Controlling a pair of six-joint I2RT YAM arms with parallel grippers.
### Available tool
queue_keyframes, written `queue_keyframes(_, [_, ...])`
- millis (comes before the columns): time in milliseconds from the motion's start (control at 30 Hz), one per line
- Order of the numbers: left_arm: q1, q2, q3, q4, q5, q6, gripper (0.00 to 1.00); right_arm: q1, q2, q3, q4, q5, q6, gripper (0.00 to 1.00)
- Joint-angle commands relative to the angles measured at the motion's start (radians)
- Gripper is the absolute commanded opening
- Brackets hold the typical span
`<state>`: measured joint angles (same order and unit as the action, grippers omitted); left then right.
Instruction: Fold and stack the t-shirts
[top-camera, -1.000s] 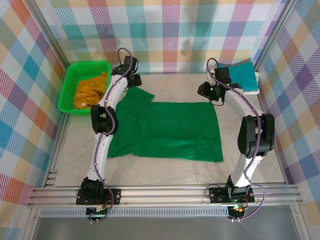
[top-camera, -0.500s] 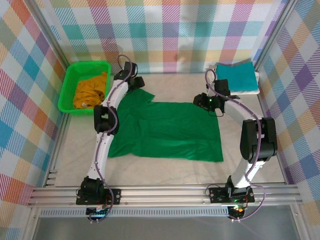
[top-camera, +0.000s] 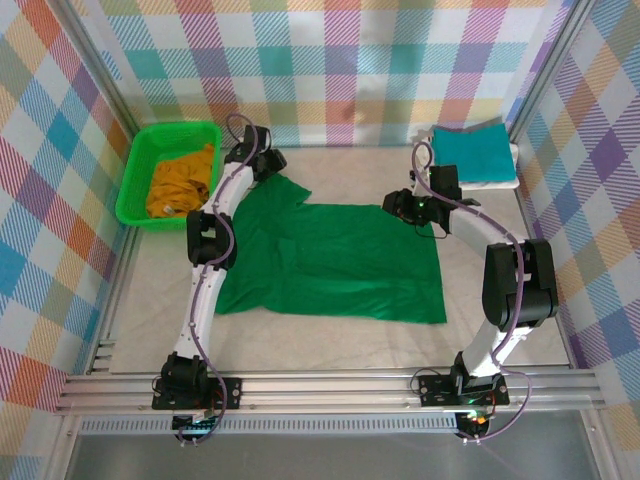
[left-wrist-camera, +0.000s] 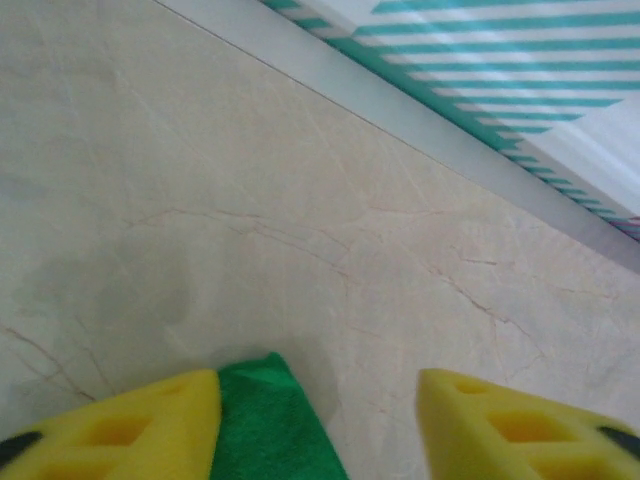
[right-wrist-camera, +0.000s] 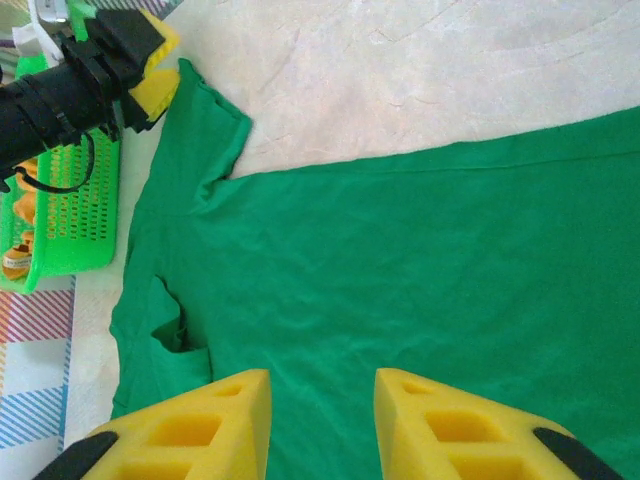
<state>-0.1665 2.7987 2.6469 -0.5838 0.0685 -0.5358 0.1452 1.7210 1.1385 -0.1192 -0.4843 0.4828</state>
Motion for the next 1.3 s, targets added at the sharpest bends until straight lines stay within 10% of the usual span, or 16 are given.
queue_keyframes(0, [-0.004, 0.038, 0.010, -0.072, 0.054, -0.005, 0.42, 0.003, -0.035, 0.003, 0.026, -0.015, -0.005, 0.33])
queue_keyframes(333, [-0.056, -0.041, -0.096, -0.217, 0.001, 0.127, 0.00, 0.001, -0.025, 0.020, 0.003, -0.004, -0.011, 0.34])
queue_keyframes(1267, [-0.153, -0.568, -0.624, -0.107, -0.141, 0.135, 0.00, -0.026, 0.055, 0.124, -0.120, 0.052, -0.013, 0.34])
